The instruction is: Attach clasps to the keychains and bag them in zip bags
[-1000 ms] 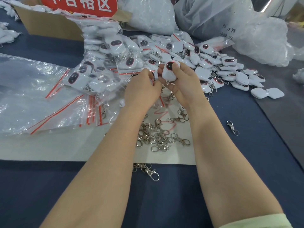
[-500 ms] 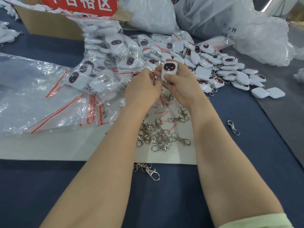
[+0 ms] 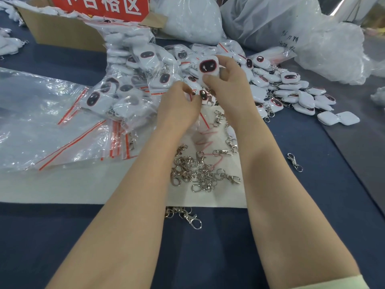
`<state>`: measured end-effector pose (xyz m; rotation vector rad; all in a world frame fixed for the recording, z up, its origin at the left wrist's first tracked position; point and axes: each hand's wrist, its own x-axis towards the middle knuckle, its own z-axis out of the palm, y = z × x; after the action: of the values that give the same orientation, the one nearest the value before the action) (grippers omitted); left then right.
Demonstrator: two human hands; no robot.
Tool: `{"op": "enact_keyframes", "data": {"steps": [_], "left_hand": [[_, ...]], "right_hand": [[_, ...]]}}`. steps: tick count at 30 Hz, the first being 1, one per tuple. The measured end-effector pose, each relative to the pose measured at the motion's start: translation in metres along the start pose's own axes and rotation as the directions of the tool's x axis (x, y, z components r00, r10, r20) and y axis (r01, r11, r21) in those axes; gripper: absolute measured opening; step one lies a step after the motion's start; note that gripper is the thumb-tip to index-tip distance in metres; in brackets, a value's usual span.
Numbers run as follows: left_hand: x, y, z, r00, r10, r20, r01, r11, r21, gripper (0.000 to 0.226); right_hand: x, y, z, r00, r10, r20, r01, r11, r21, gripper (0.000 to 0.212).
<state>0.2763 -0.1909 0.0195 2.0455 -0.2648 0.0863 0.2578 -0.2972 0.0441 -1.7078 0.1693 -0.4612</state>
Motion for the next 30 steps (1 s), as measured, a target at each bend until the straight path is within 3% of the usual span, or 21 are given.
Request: {"op": "enact_keyframes", "data": {"steps": [3,7,11,13,15,17,19,20,21,23,25,28,30], "left_hand": [[0.0,0.006,-0.006,1.0,-0.007,-0.028,0.006,0.999,-0.043,0.017],[0.002,0.016,-0.015,0.993,0.02,-0.12,-0.032,0.995,-0.098,0.016],[0.003,0.022,-0.022,0.983,0.055,-0.175,-0.075,0.992,-0.105,0.014],[0.003,0.024,-0.024,0.981,0.075,-0.178,-0.091,0.992,-0.086,0.017],[0.002,0.026,-0.024,0.98,0.092,-0.179,-0.103,0.993,-0.054,0.021],[0.001,0.028,-0.025,0.978,0.102,-0.184,-0.111,0.993,-0.039,0.022],[0.002,0.027,-0.026,0.98,0.095,-0.177,-0.108,0.992,-0.065,0.021],[0.002,0.026,-0.025,0.982,0.087,-0.167,-0.102,0.991,-0.082,0.021],[0.002,0.024,-0.025,0.985,0.079,-0.154,-0.093,0.991,-0.092,0.02],[0.002,0.022,-0.024,0.991,0.065,-0.121,-0.077,0.993,-0.094,0.018],[0.001,0.019,-0.019,0.996,0.053,-0.077,-0.059,0.994,-0.087,0.019],[0.001,0.013,-0.01,1.0,0.017,-0.013,-0.017,0.998,-0.054,0.019],[0.002,0.006,-0.006,1.0,0.002,0.009,-0.002,1.0,-0.025,0.017]], "right_hand": [[0.002,-0.005,0.004,0.997,0.01,-0.082,-0.019,0.993,-0.114,0.026],[0.001,-0.007,0.006,0.992,0.117,-0.043,-0.123,0.976,-0.179,0.032],[-0.005,-0.012,0.004,0.991,0.097,0.092,-0.069,0.96,-0.271,0.013],[-0.005,-0.013,0.001,0.977,0.071,0.201,0.02,0.909,-0.416,0.026],[-0.006,-0.013,0.001,0.948,0.072,0.311,0.079,0.891,-0.448,0.026],[-0.006,-0.013,0.004,0.95,0.067,0.305,0.011,0.969,-0.246,0.025],[-0.003,-0.015,0.001,0.984,0.104,0.147,-0.12,0.987,0.107,0.023],[0.0,-0.013,-0.002,0.991,0.124,0.042,-0.129,0.974,0.184,0.025],[0.003,-0.009,-0.007,0.991,0.12,-0.054,-0.112,0.985,0.132,0.03],[0.003,0.003,-0.014,0.992,0.027,-0.124,-0.059,0.962,-0.267,0.036],[-0.001,0.015,-0.012,1.0,-0.022,-0.019,0.007,0.829,-0.559,0.041],[-0.003,0.028,-0.001,0.975,0.009,0.222,0.161,0.661,-0.733,0.048],[-0.001,0.033,0.002,0.963,0.001,0.27,0.224,0.557,-0.8,0.051]]}}
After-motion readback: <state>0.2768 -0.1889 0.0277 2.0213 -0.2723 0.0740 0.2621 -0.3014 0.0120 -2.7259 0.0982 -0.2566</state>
